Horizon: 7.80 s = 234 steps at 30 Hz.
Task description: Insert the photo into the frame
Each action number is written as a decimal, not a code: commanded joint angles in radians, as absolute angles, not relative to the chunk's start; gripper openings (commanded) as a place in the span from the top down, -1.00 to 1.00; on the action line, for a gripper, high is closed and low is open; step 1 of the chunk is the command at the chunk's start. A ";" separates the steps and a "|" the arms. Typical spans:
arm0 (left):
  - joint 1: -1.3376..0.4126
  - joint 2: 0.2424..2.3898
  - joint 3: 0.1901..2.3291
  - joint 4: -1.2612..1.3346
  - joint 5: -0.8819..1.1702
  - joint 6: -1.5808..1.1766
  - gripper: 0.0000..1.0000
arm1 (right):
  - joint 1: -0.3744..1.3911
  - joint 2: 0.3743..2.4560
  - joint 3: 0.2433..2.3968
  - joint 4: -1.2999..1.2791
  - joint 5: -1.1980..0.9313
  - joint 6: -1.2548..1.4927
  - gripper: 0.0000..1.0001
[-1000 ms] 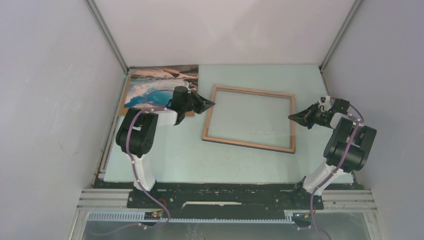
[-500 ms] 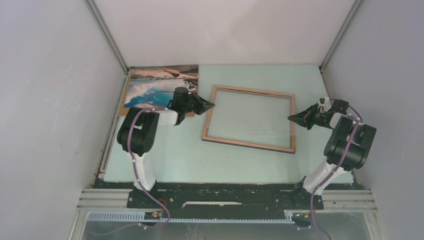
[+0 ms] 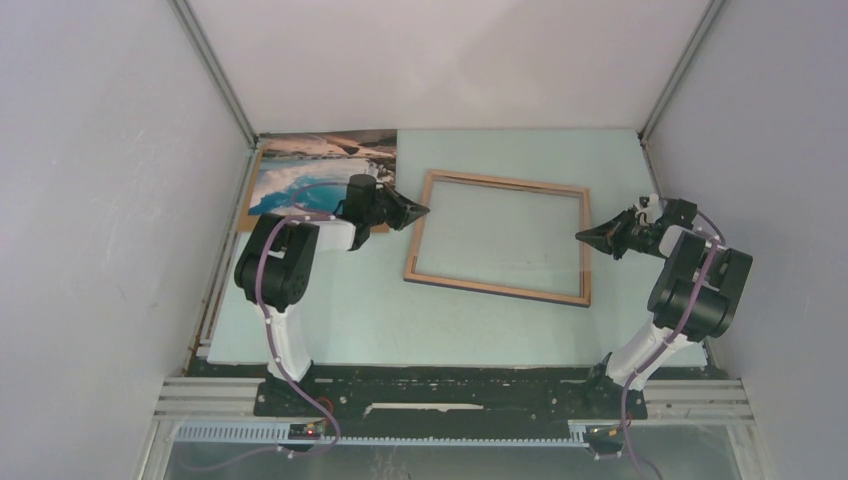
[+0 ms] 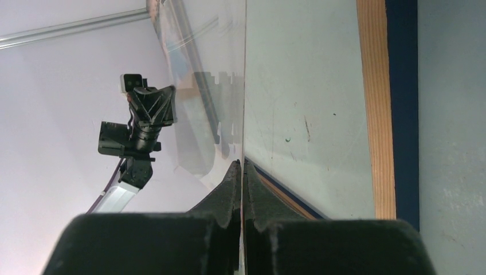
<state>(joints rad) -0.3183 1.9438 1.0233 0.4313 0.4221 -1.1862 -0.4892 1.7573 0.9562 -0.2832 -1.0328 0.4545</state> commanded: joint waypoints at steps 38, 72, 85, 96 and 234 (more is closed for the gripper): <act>-0.305 1.940 1.082 0.484 0.434 -1.195 1.00 | -0.479 1.769 0.999 -0.261 -1.035 0.461 1.00; -0.305 1.983 1.162 0.320 0.430 -1.067 0.04 | -0.462 1.855 1.064 -0.332 -0.956 0.451 0.46; -0.306 2.074 1.238 0.263 0.428 -0.981 0.19 | -0.465 1.984 1.142 -0.295 -0.970 0.483 0.42; -0.286 2.139 1.304 0.311 0.479 -0.974 0.21 | -0.442 2.091 1.243 -0.192 -0.997 0.511 0.50; -0.844 1.666 0.804 0.319 -0.054 -1.089 -1.00 | -0.284 1.899 1.030 0.591 -1.173 0.795 1.00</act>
<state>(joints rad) -0.8501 1.6665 0.7635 0.3111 -0.0311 -1.0924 -0.2874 1.9327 1.0016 0.5747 -1.1606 0.8089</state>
